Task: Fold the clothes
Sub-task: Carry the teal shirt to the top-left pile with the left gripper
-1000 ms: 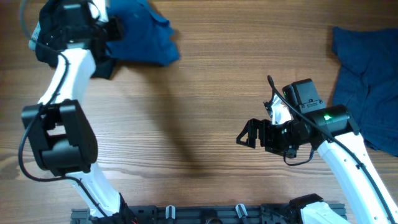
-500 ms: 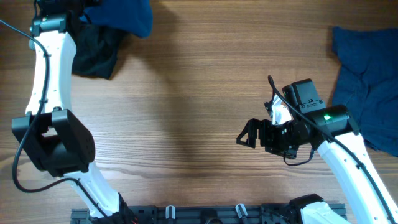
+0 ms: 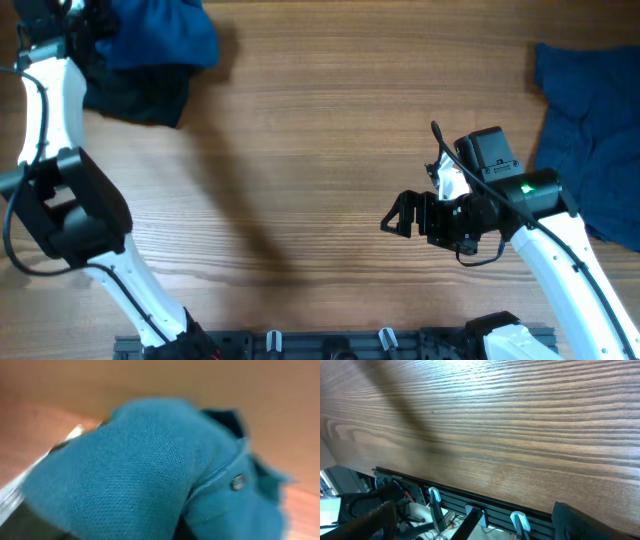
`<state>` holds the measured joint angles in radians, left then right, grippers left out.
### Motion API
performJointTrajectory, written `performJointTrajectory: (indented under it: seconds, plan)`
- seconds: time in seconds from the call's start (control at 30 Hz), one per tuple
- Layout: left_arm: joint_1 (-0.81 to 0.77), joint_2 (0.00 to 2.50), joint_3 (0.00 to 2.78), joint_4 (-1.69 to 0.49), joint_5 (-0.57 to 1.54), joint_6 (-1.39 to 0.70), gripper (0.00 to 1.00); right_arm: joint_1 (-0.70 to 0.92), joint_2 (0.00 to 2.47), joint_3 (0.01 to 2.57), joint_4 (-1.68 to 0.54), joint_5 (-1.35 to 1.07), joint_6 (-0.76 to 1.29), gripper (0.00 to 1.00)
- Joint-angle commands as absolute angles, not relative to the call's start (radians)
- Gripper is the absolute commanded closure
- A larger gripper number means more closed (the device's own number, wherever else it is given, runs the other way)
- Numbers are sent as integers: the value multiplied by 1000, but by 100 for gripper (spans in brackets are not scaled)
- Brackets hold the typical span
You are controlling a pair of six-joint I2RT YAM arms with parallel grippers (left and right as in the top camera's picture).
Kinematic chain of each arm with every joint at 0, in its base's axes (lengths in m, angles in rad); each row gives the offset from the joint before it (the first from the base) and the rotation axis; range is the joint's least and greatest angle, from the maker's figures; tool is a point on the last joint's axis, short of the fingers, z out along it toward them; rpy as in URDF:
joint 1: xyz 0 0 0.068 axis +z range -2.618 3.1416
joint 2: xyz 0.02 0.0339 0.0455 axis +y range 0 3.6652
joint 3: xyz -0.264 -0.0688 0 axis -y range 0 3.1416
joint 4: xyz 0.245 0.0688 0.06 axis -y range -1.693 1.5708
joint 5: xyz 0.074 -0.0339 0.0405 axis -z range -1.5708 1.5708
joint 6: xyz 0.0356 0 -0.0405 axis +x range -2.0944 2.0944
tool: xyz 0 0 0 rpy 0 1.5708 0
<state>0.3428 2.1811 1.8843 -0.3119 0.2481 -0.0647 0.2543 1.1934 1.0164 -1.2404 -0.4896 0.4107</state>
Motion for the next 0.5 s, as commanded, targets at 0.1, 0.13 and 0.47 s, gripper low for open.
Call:
performJointTrajectory:
  seconds: [0.1, 0.13, 0.47]
  plan:
    - [416, 2203, 1908, -357, 208, -204, 93, 253, 1181, 1023, -1235, -471, 422, 0]
    - [429, 2203, 1908, -361, 200, -229, 96, 253, 1181, 1023, -1237, -471, 422, 0]
    - [496, 2186, 1908, -432, 200, -267, 96, 253, 1181, 1023, -1241, -471, 420, 0]
